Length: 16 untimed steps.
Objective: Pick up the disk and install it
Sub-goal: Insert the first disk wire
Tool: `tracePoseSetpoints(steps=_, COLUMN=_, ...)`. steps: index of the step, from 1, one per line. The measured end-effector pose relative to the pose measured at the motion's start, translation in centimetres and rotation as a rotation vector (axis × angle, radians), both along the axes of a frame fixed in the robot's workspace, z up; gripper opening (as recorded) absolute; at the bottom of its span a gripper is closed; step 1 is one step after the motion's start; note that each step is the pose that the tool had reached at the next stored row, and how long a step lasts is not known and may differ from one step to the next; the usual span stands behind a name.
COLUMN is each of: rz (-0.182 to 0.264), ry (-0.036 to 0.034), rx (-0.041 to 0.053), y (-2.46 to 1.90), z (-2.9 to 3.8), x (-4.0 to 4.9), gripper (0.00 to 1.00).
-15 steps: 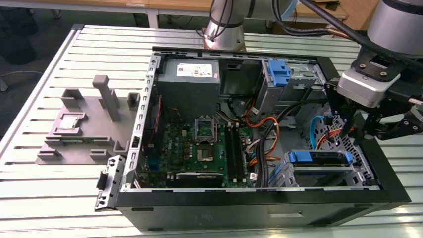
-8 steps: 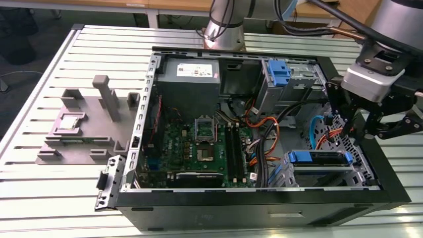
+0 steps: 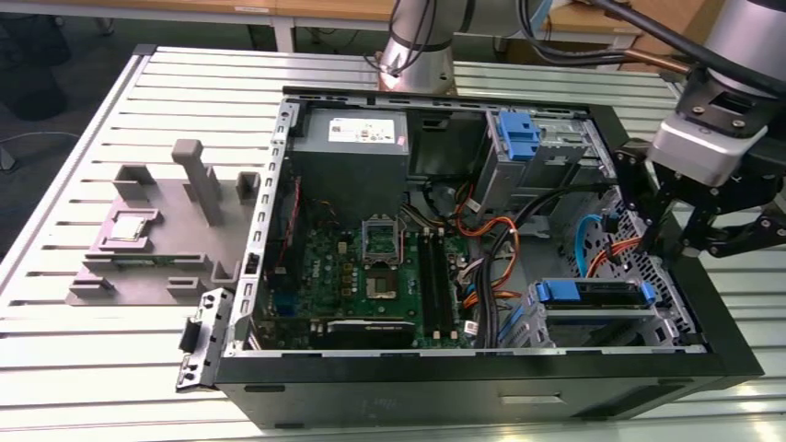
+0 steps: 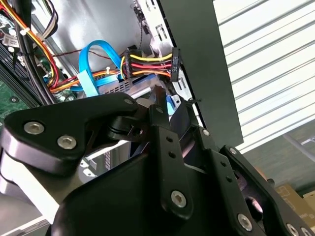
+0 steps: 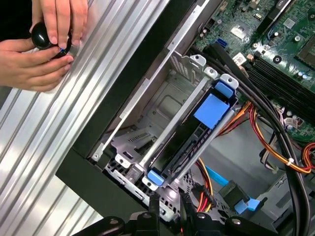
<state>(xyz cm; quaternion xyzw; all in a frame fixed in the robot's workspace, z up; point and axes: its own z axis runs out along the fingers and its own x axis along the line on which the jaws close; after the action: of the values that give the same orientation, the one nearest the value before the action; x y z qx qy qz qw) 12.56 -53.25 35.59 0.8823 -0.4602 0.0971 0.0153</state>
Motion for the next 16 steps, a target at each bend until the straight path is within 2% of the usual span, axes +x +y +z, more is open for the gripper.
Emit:
tracePoseSetpoints(steps=9, rz=0.005, ry=0.0262, rx=-0.0001, y=0.26, z=0.00, x=0.42, gripper=0.31)
tracePoseSetpoints(steps=13, rz=0.016, ry=0.0295, rx=-0.0007, y=0.31, z=0.00, x=0.43, gripper=0.31)
tracePoseSetpoints(steps=14, rz=0.017, ry=0.0307, rx=-0.0033, y=0.34, z=0.01, x=0.44, gripper=0.31)
tracePoseSetpoints(steps=16, rz=0.017, ry=0.0336, rx=-0.0185, y=0.51, z=0.01, x=0.47, gripper=0.31)
